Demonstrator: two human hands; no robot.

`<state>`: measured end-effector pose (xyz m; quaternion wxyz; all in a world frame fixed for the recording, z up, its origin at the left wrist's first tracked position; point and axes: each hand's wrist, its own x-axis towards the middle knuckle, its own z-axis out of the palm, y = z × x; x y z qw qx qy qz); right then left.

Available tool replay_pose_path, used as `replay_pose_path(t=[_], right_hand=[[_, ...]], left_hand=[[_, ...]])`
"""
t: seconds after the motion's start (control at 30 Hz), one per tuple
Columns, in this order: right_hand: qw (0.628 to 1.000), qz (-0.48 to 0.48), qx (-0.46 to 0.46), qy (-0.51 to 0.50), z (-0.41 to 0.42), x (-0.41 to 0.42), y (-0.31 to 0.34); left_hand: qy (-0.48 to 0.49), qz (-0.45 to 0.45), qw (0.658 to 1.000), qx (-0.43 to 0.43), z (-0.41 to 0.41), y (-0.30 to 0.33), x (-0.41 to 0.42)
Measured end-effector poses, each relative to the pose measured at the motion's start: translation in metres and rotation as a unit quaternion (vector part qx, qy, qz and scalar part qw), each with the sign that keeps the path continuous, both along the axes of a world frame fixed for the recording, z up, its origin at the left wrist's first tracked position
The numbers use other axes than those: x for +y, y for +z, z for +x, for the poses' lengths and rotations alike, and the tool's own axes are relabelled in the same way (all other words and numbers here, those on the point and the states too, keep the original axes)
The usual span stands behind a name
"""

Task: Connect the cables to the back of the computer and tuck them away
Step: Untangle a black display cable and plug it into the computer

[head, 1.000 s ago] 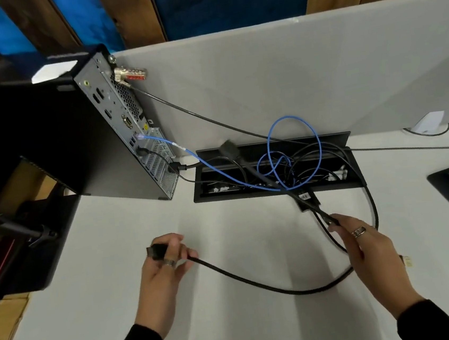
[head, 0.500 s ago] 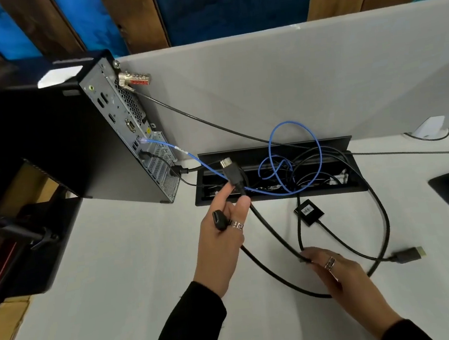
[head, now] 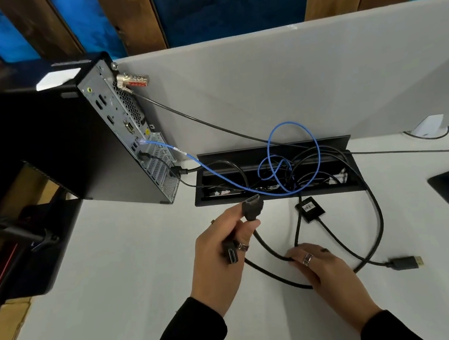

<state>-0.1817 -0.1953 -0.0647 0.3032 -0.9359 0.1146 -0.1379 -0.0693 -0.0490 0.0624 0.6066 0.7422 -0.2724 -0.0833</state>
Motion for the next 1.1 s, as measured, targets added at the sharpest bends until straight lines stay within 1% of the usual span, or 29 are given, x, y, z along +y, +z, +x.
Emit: replay_pose_path(t=[0.13,0.2,0.3,0.43,0.53,0.6,0.73,0.87,0.97,1.1], right_hand=[[0.999,-0.045,-0.002,-0.026,0.002,0.002,0.005],[0.998,-0.054,-0.015,-0.033,0.006,0.002,0.007],[0.996,-0.076,-0.030,-0.039,0.014,0.001,0.008],[0.990,-0.120,-0.037,-0.058,0.025,0.003,0.011],[0.984,-0.165,-0.036,-0.063,0.035,0.008,0.012],[0.978,-0.199,-0.034,-0.058,0.043,0.010,0.011],[0.963,-0.267,-0.026,-0.007,0.053,0.016,0.009],[0.953,-0.300,0.017,0.027,0.055,0.018,0.003],[0.948,-0.314,0.032,0.048,0.056,0.018,0.001],[0.942,-0.326,0.032,0.077,0.051,0.016,-0.003]], left_hand=[[0.013,0.020,1.000,-0.007,0.004,-0.004,0.005],[0.044,0.023,0.999,0.010,0.008,-0.008,0.009],[0.105,0.028,0.992,0.060,0.016,-0.011,0.015],[0.096,0.042,0.985,0.136,0.018,-0.015,0.030],[0.114,0.042,0.973,0.194,0.016,-0.025,0.042],[0.124,0.041,0.967,0.217,0.014,-0.027,0.048],[0.131,0.038,0.964,0.226,0.013,-0.022,0.056],[0.129,0.039,0.963,0.232,0.016,-0.020,0.062],[0.126,0.031,0.964,0.231,0.019,-0.022,0.067],[0.123,0.072,0.973,0.181,0.017,-0.021,0.068]])
